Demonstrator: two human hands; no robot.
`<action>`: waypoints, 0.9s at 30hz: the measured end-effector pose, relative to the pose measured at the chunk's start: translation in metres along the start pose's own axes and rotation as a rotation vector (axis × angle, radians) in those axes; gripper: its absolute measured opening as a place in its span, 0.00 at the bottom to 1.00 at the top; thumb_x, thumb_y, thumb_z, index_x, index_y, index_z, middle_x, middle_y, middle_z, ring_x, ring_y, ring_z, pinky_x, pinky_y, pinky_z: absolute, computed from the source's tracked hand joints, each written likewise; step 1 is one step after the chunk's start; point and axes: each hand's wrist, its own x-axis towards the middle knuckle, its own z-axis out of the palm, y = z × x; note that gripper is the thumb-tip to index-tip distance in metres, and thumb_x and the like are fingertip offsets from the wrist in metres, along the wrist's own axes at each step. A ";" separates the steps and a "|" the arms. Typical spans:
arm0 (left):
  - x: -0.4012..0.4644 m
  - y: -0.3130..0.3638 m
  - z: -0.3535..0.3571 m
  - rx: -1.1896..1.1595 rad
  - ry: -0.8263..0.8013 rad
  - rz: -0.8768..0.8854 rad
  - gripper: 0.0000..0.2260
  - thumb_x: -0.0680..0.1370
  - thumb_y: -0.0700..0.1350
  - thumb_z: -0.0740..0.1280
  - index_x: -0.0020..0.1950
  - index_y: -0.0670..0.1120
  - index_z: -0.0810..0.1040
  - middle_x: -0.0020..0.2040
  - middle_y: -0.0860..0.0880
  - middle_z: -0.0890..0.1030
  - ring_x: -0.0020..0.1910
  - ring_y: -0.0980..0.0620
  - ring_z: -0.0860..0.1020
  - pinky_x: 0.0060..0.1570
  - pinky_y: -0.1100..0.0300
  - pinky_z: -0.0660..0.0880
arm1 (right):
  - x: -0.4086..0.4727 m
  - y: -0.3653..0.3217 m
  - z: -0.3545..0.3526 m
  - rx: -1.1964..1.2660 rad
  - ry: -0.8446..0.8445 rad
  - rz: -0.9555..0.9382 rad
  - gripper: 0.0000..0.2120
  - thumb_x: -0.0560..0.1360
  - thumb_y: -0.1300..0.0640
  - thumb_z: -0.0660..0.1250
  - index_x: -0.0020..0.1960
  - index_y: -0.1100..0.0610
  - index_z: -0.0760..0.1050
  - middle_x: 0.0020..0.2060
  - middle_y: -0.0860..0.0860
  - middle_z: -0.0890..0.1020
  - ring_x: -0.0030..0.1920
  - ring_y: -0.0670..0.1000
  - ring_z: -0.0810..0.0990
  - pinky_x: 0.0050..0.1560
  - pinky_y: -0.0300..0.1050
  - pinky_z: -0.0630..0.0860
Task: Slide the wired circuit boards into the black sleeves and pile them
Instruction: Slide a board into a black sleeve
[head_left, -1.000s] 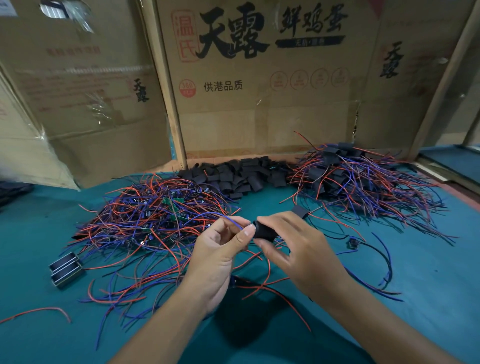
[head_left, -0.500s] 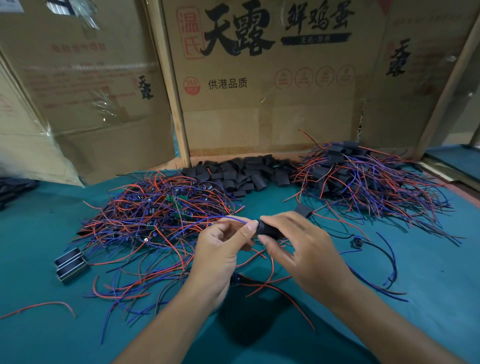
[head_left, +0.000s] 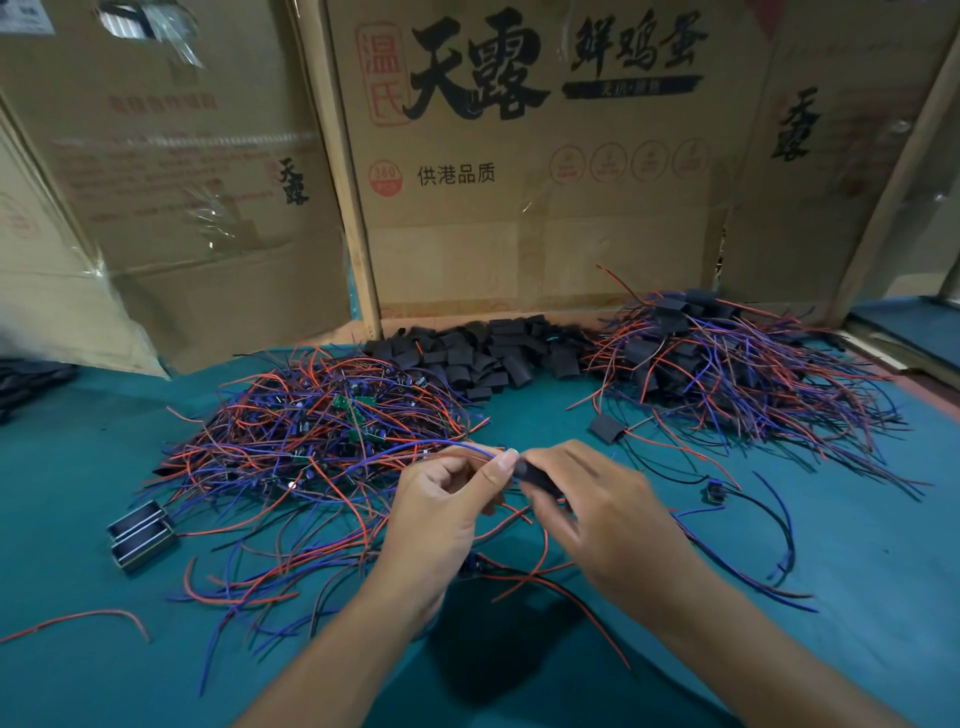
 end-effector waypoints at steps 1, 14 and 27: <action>0.000 0.000 -0.001 0.010 -0.010 -0.002 0.09 0.72 0.48 0.76 0.39 0.43 0.85 0.33 0.50 0.81 0.33 0.55 0.75 0.37 0.66 0.73 | 0.000 -0.001 0.000 0.000 -0.008 0.003 0.13 0.78 0.53 0.58 0.51 0.59 0.79 0.40 0.52 0.79 0.39 0.55 0.79 0.37 0.51 0.75; 0.007 0.013 -0.012 -0.089 0.144 -0.069 0.16 0.74 0.55 0.68 0.45 0.42 0.75 0.28 0.52 0.62 0.25 0.56 0.57 0.24 0.63 0.56 | 0.049 0.043 -0.039 -0.123 -0.001 0.091 0.09 0.79 0.54 0.65 0.58 0.56 0.78 0.49 0.51 0.82 0.45 0.54 0.80 0.46 0.50 0.77; 0.007 0.006 -0.026 1.189 -0.093 0.481 0.14 0.80 0.55 0.59 0.39 0.49 0.74 0.24 0.50 0.71 0.23 0.47 0.72 0.25 0.55 0.66 | 0.165 0.183 -0.022 -0.578 -0.133 0.391 0.18 0.78 0.45 0.62 0.61 0.57 0.74 0.54 0.58 0.79 0.55 0.60 0.76 0.56 0.55 0.75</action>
